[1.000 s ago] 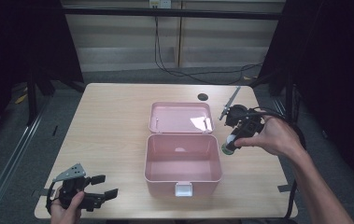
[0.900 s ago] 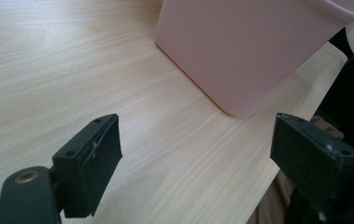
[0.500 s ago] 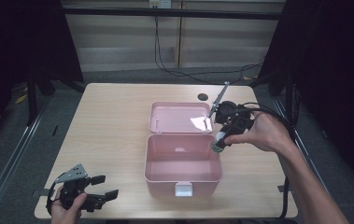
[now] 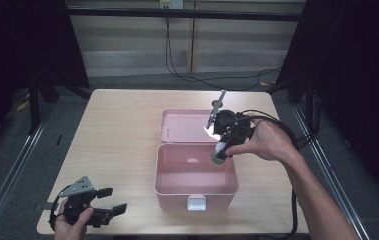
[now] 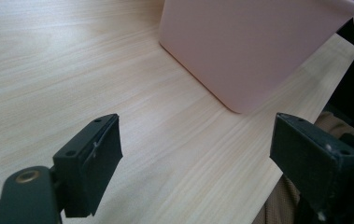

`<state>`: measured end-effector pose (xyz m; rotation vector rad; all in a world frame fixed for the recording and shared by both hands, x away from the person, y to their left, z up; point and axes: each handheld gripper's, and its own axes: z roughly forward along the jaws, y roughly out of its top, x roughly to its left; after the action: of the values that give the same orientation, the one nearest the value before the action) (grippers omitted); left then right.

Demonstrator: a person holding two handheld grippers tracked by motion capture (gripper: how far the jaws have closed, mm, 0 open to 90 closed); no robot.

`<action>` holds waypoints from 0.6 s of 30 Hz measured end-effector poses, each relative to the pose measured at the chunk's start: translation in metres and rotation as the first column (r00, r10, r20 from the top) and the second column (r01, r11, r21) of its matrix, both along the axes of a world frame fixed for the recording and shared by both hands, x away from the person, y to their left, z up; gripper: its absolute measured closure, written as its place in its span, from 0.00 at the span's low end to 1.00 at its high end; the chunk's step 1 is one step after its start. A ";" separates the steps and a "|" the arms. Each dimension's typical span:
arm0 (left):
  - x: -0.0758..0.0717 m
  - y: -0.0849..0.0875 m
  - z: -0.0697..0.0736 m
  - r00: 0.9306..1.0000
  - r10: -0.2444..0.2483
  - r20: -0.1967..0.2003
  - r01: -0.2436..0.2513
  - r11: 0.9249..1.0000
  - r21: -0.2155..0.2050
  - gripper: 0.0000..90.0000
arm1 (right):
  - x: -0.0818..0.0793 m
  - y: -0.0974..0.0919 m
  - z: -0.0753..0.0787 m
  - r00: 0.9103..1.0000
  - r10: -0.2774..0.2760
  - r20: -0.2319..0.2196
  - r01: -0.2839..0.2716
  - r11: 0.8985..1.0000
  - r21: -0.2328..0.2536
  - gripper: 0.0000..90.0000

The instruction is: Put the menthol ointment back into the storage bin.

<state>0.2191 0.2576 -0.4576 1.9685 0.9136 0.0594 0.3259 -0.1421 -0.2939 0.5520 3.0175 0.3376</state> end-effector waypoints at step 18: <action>0.001 0.000 -0.001 1.000 0.004 -0.006 -0.004 1.000 0.004 0.18 | 0.008 0.032 -0.009 0.998 0.068 -0.005 -0.068 0.997 0.022 0.57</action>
<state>0.2198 0.2576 -0.4582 1.9718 0.9227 0.0578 0.3338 -0.1100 -0.3024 0.4534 3.0466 0.3741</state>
